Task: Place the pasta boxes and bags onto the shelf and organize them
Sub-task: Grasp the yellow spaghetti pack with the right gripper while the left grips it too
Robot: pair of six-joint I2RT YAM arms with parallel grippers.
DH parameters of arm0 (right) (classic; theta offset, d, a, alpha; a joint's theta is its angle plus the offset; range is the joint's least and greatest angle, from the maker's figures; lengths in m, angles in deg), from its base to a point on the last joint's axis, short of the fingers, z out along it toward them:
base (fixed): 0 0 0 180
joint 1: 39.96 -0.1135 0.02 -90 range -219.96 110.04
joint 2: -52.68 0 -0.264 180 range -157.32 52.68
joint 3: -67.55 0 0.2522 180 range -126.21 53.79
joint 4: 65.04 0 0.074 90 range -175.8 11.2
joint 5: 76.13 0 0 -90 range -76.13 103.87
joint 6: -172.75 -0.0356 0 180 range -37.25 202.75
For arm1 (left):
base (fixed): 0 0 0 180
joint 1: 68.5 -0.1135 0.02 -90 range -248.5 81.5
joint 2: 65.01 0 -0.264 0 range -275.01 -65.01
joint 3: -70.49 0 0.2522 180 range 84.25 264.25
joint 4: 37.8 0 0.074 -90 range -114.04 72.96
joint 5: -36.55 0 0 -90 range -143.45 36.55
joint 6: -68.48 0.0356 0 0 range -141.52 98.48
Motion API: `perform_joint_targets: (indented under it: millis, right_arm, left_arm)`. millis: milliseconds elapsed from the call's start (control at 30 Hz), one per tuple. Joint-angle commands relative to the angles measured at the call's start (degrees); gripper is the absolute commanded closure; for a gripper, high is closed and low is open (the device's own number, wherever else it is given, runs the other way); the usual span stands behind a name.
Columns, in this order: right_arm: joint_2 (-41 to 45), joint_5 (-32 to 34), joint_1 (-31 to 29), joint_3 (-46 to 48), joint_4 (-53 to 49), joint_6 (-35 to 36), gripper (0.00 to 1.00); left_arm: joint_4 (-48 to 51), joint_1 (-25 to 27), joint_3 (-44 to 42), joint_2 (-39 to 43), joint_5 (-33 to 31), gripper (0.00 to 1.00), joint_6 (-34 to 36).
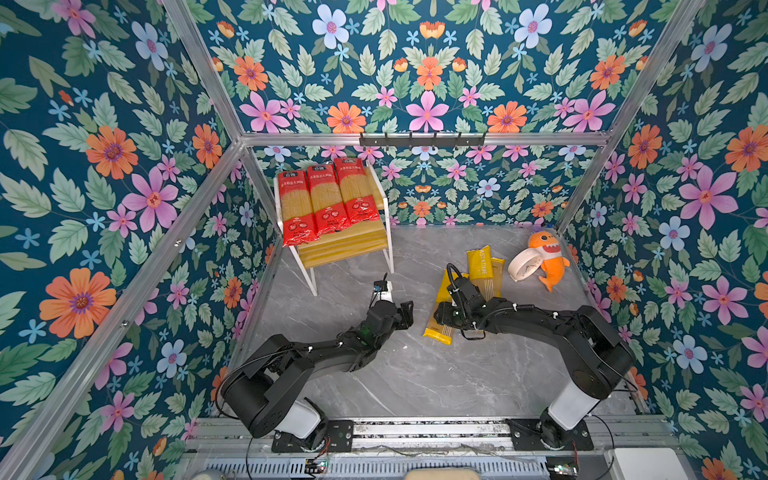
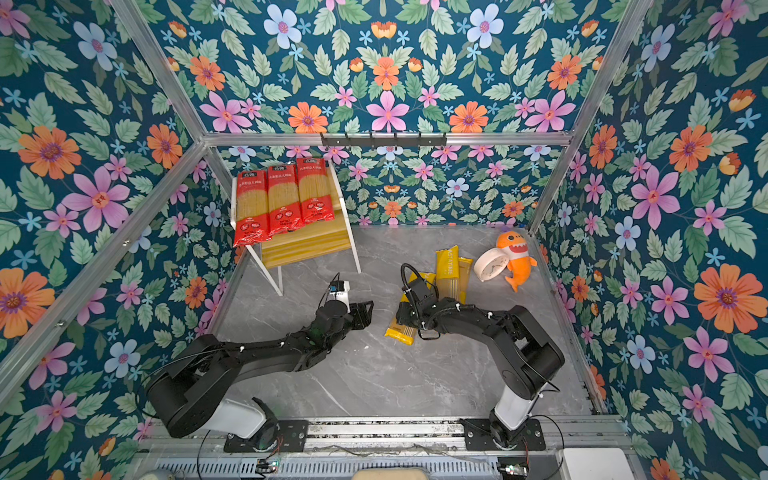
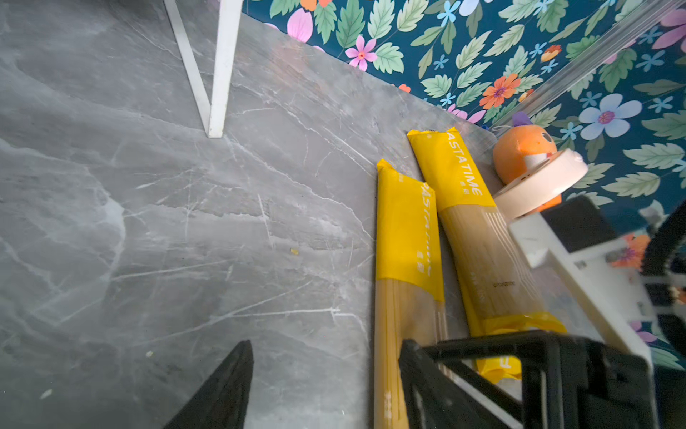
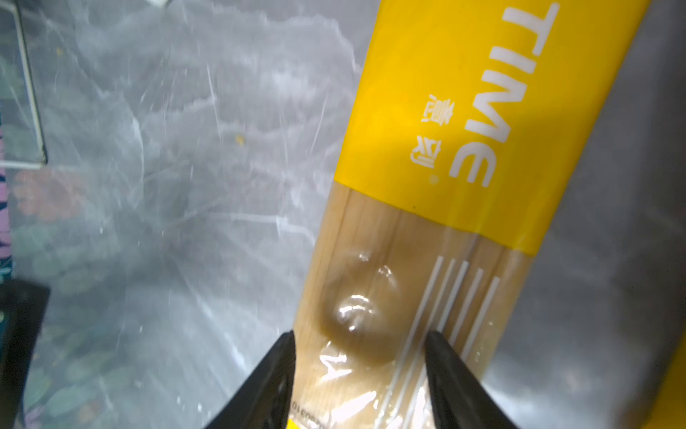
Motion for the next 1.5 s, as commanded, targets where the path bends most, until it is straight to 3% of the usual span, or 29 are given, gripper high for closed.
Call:
perform_joint_targets:
  millis: [0,133,267,433,567,867,967,1067,1267,1467]
  right_arm:
    - [4.66,-0.66,-0.03,3.32,-6.43,-2.78,0.43]
    - [12.61,1.16,0.83,5.57,-7.65,-1.14,0.4]
    - [13.48,-4.23,6.81,6.54,-6.31,-0.26,0.4]
    - [9.82,-3.07,10.35,4.0,-0.72,0.53,0.41]
    - [3.42,-7.69,15.23,0.83,4.98,-2.08,0.43]
    - [-5.9,-7.05,17.32,-3.51,8.07,-1.33,0.47]
    - [-7.54,-8.01,17.27,-1.81,14.03,-0.82,0.53]
    - [-8.67,-10.71,16.42,0.76,22.34,-1.57,0.67]
    - [-7.31,-12.44,13.07,-0.75,21.08,1.8,0.94]
    - [-4.44,-14.28,10.22,-1.74,14.63,4.39,0.97]
  left_arm:
    - [-2.56,-0.22,0.84,-0.97,4.1,0.35,0.28]
    - [-3.79,-0.09,2.13,-3.52,8.61,0.35,-1.94]
    - [-4.2,1.03,4.35,-6.86,10.16,0.37,-4.38]
    - [0.3,3.55,9.93,-12.33,7.81,0.37,-4.31]
    - [-6.18,3.71,8.62,-15.34,8.41,0.37,-8.61]
    - [-12.42,7.41,8.55,-20.19,10.18,0.39,-13.5]
    - [-13.71,7.81,6.22,-19.83,9.75,0.39,-14.76]
    - [-16.54,8.0,2.21,-17.83,9.07,0.39,-16.6]
    - [-19.63,8.17,-3.67,-13.09,7.57,0.39,-17.87]
    - [-15.84,7.83,-7.14,-6.26,3.92,0.39,-16.79]
